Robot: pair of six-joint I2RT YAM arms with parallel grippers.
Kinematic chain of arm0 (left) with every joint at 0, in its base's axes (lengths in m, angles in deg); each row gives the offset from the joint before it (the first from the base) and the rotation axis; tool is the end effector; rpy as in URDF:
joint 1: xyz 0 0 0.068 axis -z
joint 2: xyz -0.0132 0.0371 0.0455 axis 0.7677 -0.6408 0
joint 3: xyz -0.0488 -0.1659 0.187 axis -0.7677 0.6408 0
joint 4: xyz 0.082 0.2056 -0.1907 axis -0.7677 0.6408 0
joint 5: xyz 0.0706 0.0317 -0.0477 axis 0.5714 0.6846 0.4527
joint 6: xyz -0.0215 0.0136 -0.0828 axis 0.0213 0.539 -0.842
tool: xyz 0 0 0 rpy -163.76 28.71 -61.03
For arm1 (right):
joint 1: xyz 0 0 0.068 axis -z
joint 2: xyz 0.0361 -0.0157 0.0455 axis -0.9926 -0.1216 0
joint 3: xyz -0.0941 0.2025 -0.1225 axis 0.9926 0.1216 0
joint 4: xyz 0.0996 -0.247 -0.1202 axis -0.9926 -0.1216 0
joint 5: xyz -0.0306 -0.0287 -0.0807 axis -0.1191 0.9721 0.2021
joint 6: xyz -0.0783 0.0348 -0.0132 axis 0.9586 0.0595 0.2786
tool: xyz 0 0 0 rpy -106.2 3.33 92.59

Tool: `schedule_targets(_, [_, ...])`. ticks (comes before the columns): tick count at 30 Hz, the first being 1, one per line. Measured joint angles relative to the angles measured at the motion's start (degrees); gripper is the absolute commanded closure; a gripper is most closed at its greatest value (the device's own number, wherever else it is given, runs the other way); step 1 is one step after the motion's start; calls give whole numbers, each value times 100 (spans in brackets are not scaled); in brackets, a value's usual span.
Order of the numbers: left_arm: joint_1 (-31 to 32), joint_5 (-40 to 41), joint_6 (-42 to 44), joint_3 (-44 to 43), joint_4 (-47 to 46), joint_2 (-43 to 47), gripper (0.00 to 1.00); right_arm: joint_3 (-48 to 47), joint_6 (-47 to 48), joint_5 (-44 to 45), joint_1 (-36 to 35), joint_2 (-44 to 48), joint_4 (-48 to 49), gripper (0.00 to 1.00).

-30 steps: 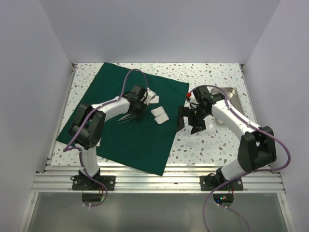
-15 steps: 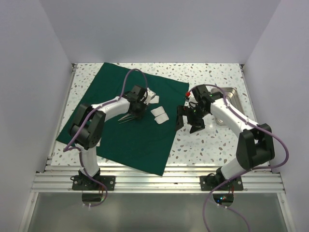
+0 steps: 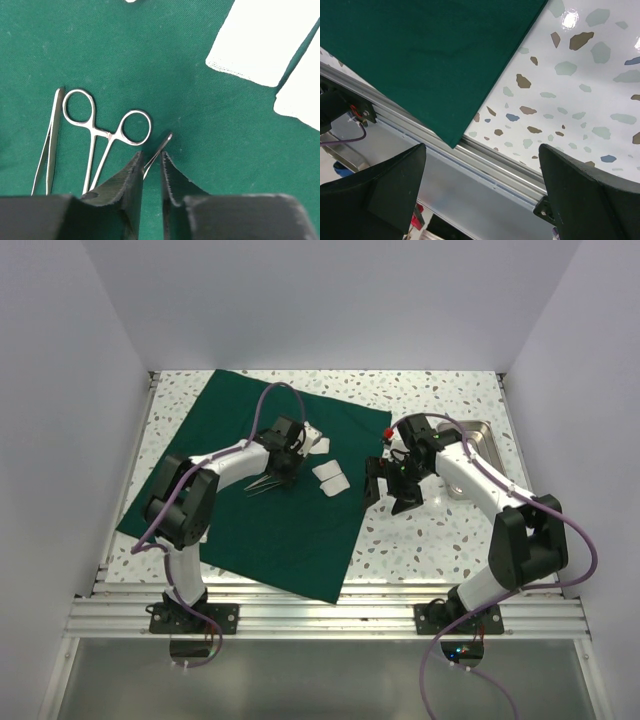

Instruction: Prepare the surgical pack

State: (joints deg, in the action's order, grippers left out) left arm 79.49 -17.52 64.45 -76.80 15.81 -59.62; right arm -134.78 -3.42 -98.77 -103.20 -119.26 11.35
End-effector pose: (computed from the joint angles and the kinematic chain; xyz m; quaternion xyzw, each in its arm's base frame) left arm 0.3758 -0.2086 0.0923 0.2783 0.9288 -0.0386 0.2416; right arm 0.3028 0.1463 0.1734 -0.0387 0.9668 0.2478 0.0488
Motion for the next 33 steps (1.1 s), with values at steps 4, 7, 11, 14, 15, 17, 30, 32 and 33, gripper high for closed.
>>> schedule_targets(4, [0, -17, -42, 0, 17, -15, 93, 0, 0, 0, 0, 0, 0, 1])
schedule_targets(7, [0, -37, -87, -9, 48, -15, 100, 0, 0, 0, 0, 0, 7, 1])
schedule_targets(11, [0, -42, -197, -76, 221, -7, 100, 0, -2, 0, 0, 0, 13, 1])
schedule_targets(14, [0, -83, -435, -247, 621, 59, 100, 0, -4, -13, 0, 4, 31, 1])
schedule_targets(15, [0, -170, -566, -348, 804, 120, 100, 0, -2, -44, 0, 7, 59, 2])
schedule_targets(17, [0, -457, -822, -455, 986, 330, 100, 2, -13, -254, 0, 9, 205, 6])
schedule_targets(30, [-2, -3821, -3322, 343, -546, 2295, 100, 835, -1292, -2518, -446, 592, 3445, 17])
schedule_targets(32, [-2, -4135, -3762, 627, -1003, 2308, 100, 1073, -1631, -2601, -540, 763, 4002, 18])
schedule_targets(33, [-2, -4258, -3947, 754, -1185, 2308, 100, 1202, -1801, -2645, -566, 866, 4284, 19])
